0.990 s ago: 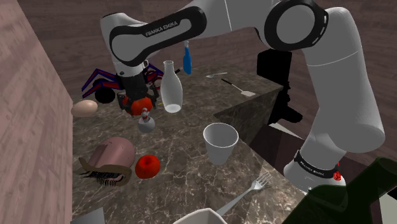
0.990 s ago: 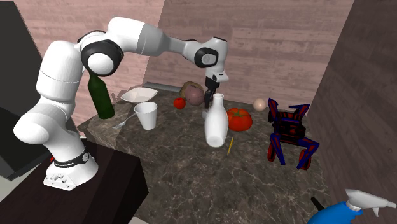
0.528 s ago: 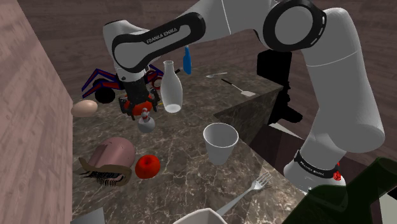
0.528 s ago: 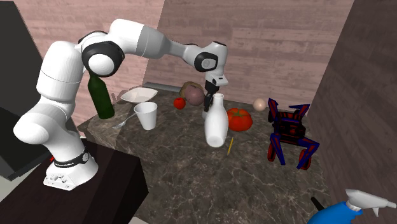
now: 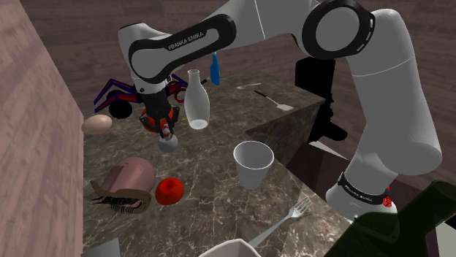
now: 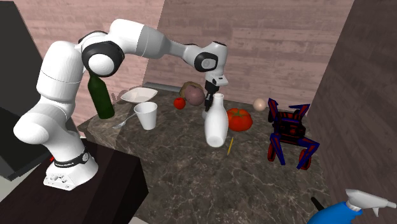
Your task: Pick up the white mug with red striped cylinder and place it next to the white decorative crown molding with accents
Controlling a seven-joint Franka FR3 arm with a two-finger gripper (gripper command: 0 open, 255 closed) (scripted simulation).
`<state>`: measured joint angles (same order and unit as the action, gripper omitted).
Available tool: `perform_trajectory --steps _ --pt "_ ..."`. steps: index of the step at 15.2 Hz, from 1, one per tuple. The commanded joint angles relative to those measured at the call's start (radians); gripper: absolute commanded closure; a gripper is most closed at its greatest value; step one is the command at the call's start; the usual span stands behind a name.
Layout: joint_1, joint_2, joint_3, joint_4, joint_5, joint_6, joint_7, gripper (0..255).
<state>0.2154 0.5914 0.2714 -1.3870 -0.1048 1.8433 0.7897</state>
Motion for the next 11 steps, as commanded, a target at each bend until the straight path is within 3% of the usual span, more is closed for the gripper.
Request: perform_trajectory --steps 1,5,11 --pt "0.000 0.000 0.000 0.000 0.000 0.000 0.000 255" --pt "0.000 0.000 0.000 0.000 0.000 0.000 0.000 255" --pt "0.001 -0.019 0.003 0.052 0.005 -0.070 -0.001 255"
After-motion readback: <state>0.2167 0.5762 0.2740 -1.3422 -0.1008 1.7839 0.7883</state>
